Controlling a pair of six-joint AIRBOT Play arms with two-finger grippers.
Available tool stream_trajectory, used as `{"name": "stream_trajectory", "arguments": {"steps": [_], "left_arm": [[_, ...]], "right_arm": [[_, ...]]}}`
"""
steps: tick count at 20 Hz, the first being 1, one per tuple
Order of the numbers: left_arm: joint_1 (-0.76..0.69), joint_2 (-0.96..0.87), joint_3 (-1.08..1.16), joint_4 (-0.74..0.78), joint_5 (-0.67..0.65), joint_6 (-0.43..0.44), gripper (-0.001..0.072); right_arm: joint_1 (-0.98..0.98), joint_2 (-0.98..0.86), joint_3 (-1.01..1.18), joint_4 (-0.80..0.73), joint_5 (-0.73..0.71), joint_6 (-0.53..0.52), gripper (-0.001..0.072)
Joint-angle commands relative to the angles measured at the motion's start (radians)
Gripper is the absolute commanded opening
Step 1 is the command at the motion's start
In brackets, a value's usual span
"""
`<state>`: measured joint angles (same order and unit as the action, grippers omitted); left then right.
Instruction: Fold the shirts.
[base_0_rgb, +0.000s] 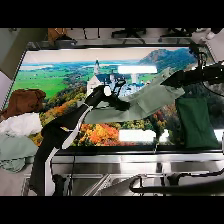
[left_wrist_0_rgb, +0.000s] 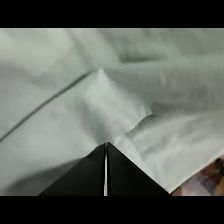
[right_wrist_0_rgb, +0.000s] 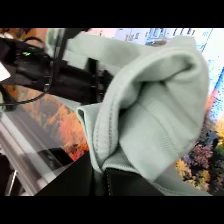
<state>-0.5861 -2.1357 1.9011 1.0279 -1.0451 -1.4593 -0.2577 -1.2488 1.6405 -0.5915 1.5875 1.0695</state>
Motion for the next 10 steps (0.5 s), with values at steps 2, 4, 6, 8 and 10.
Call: {"name": "stream_trajectory", "arguments": {"steps": [2, 4, 6, 8, 10], "left_arm": [[-0.019, -0.059, 0.172, -0.063, -0.093, -0.023, 0.0014], [0.014, 0.026, 0.182, -0.062, -0.168, -0.005, 0.0014], [0.093, 0.164, 0.152, -0.060, -0.255, 0.045, 0.0013], [0.209, 0.341, 0.093, -0.060, -0.289, 0.049, 0.0014], [0.354, 0.536, 0.044, -0.061, -0.283, 0.048, 0.0014]], "right_arm": [[0.001, 0.016, 0.020, 0.001, 0.053, 0.049, 0.0018], [0.006, 0.018, 0.020, 0.002, 0.051, 0.072, 0.0018], [0.042, 0.023, 0.023, 0.004, 0.034, 0.091, 0.0018], [0.118, 0.029, 0.023, 0.006, -0.023, 0.117, 0.0017], [0.262, 0.023, 0.023, 0.005, -0.140, 0.133, 0.0018]]}}
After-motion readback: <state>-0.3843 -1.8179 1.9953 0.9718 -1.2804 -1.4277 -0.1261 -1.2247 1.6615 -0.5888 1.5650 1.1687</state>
